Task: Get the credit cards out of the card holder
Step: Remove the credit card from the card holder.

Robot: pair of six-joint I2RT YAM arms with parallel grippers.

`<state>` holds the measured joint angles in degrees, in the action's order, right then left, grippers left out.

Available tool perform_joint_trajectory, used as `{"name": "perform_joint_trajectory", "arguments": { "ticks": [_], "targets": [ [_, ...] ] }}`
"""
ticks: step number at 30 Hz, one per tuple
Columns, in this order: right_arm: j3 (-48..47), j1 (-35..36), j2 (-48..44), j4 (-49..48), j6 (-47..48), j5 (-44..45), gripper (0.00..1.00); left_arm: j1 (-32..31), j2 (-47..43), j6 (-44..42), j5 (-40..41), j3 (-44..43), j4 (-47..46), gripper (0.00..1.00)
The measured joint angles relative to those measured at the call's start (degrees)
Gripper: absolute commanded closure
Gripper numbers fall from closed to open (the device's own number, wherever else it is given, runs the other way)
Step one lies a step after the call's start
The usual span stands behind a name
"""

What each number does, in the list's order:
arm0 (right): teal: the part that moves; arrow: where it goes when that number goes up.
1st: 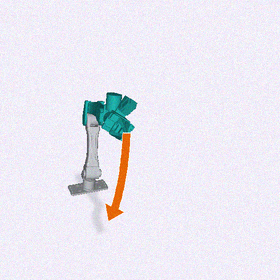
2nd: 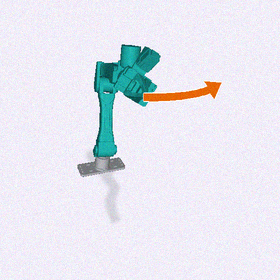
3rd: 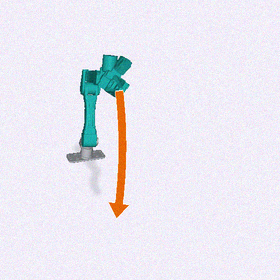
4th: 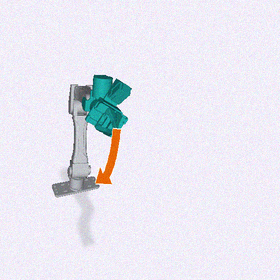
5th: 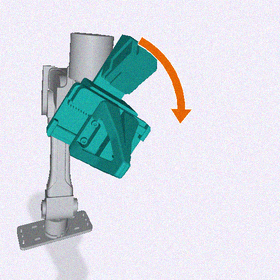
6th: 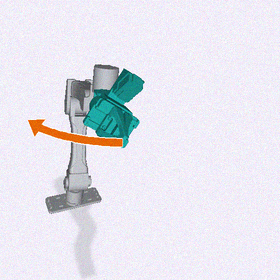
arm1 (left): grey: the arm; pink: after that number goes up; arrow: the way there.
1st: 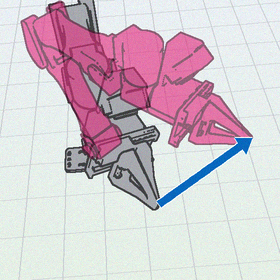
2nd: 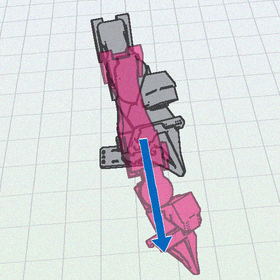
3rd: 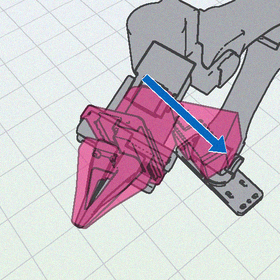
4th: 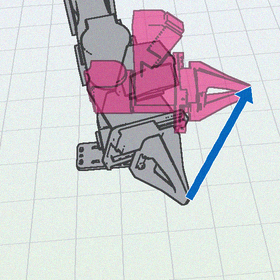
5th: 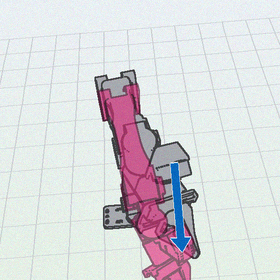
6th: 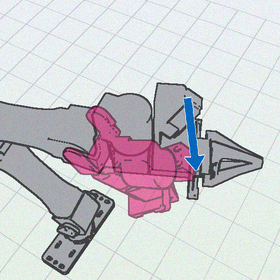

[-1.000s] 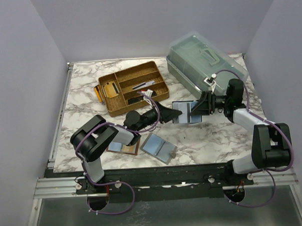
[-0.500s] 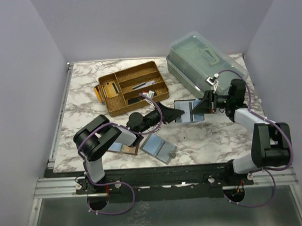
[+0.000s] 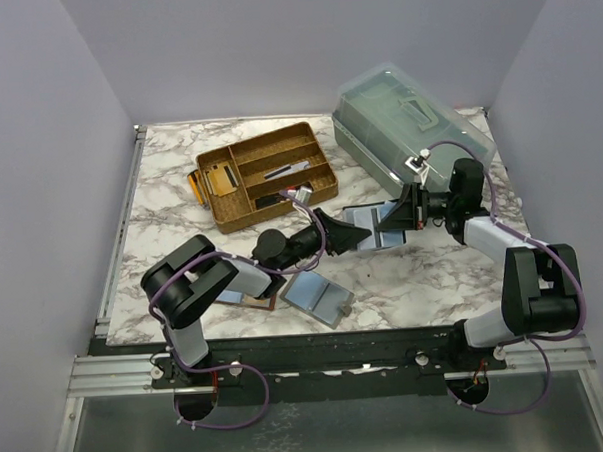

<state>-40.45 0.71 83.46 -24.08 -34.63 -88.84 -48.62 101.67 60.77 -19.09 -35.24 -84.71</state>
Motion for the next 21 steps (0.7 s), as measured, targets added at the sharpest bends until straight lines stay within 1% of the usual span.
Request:
{"name": "perform_joint_trajectory", "arguments": {
  "ticks": [3,11,16,18,21],
  "targets": [
    [0.0,0.42,0.0,0.0,0.07,-0.28,1.0,0.09,-1.57,-0.02,-0.44,0.92,0.87,0.64],
    [0.0,0.39,0.0,0.0,0.17,-0.55,1.0,1.68,-3.89,0.07,-1.7,1.99,3.54,0.77],
    [0.0,0.33,0.0,0.0,0.17,-0.57,1.0,2.56,-5.25,0.07,-2.38,2.64,4.35,0.87],
    [0.0,0.33,0.0,0.0,0.17,-0.61,1.0,2.82,-5.27,0.11,-2.62,2.71,4.52,0.93],
    [0.0,0.33,0.02,0.0,0.2,-0.63,1.0,3.19,-5.27,0.13,-3.21,2.71,4.98,0.98]
  ]
}}
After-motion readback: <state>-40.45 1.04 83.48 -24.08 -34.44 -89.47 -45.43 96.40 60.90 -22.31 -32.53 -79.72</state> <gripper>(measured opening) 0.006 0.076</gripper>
